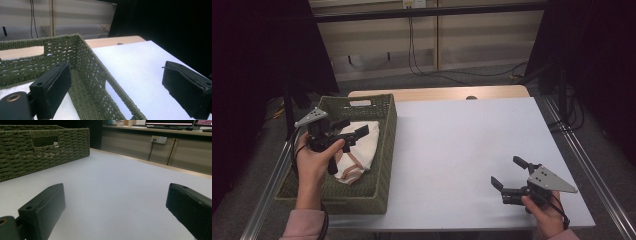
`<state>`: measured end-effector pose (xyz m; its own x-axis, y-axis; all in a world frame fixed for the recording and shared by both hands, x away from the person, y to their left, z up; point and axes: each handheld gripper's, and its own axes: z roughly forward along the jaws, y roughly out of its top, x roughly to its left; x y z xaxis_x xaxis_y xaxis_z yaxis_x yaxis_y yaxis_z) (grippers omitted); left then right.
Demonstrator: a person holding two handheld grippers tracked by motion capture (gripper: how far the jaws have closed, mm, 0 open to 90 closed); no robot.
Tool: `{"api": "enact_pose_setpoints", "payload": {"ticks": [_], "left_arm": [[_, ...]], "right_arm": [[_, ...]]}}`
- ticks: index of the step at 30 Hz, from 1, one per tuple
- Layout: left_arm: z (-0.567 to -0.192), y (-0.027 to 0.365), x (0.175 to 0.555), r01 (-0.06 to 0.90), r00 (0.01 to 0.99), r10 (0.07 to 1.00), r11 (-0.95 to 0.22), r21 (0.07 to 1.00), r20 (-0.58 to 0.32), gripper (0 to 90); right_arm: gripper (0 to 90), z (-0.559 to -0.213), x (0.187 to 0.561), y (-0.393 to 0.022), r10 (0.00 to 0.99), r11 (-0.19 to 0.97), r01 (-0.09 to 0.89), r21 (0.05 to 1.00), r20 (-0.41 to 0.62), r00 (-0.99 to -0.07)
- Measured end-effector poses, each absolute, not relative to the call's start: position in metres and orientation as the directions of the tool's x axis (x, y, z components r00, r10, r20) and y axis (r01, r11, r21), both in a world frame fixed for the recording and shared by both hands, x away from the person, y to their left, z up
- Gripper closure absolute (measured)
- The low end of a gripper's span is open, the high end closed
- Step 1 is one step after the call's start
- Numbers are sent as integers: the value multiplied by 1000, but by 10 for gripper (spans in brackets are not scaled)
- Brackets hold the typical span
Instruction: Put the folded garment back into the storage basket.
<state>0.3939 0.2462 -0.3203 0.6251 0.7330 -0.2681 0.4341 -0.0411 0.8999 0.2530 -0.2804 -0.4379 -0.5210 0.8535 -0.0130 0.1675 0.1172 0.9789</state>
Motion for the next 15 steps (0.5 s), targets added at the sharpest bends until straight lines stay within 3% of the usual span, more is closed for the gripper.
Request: {"api": "enact_pose_setpoints", "payload": {"ticks": [15], "left_arm": [[-328,241,380,423,662,699,-50,905,-271,63]], "right_arm": [[20,-438,253,-280,849,125,155,980,-25,-528]]}}
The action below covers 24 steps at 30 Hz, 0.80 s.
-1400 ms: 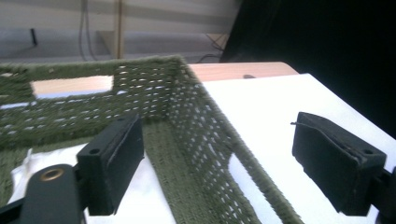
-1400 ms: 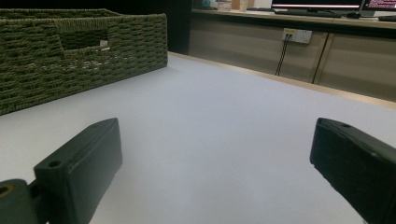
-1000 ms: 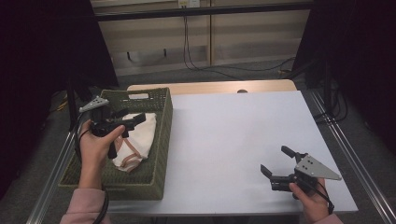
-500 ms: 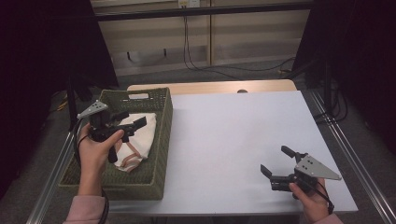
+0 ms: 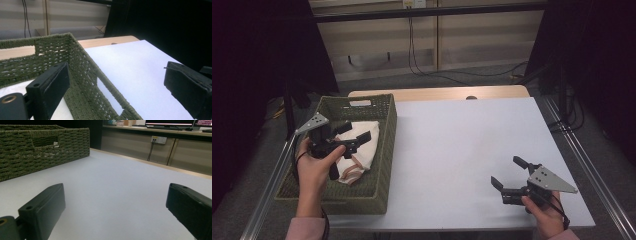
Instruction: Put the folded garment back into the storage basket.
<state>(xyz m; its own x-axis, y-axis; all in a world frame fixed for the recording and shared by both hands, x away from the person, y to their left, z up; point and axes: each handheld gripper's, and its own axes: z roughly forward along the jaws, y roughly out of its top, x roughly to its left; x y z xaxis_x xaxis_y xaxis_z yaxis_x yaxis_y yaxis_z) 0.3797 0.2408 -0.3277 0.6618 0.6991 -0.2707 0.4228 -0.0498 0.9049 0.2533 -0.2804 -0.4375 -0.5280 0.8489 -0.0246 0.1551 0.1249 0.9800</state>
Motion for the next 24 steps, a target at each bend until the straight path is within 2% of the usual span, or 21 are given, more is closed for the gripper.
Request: {"api": "enact_pose_setpoints", "payload": {"ticks": [16,24], "left_arm": [[-339,238,372,398,666,692,-14,917,-278,55],[-340,238,367,393,661,706,-35,919,-255,54]], "right_arm": [[20,-438,254,-280,849,120,164,979,-15,-528],[20,-438,253,-280,848,122,164,979,-17,-530]]}}
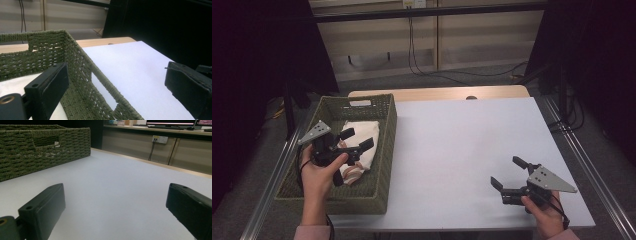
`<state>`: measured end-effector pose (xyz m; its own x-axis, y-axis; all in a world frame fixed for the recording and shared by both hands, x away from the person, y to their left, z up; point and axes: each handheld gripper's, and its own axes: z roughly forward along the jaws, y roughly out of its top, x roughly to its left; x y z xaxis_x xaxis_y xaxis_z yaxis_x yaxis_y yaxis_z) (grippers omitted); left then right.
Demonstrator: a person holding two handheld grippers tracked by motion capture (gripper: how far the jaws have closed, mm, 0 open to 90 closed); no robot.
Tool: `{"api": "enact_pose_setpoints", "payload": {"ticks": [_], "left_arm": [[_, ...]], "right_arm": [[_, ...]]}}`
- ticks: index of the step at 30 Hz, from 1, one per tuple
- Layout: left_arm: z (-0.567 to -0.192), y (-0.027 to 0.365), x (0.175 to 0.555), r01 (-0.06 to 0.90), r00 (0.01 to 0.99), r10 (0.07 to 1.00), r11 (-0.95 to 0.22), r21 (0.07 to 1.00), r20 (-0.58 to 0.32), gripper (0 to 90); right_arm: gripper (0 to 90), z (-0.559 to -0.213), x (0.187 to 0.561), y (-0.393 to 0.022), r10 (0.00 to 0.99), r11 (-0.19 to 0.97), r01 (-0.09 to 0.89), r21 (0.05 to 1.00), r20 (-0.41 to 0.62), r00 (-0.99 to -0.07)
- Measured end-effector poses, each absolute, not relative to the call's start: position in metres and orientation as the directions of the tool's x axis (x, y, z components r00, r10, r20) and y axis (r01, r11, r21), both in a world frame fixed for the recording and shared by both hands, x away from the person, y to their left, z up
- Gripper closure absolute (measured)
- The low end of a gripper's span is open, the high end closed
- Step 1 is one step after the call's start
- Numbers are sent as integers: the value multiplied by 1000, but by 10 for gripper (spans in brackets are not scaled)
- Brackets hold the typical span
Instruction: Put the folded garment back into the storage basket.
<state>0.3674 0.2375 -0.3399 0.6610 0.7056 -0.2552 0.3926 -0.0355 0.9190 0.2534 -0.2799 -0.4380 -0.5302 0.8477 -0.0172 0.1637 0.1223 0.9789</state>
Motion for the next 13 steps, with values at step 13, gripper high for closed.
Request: {"api": "enact_pose_setpoints", "payload": {"ticks": [13], "left_arm": [[-342,245,365,379,661,707,-26,925,-251,50]], "right_arm": [[20,-438,254,-280,847,122,156,980,-21,-532]]}}
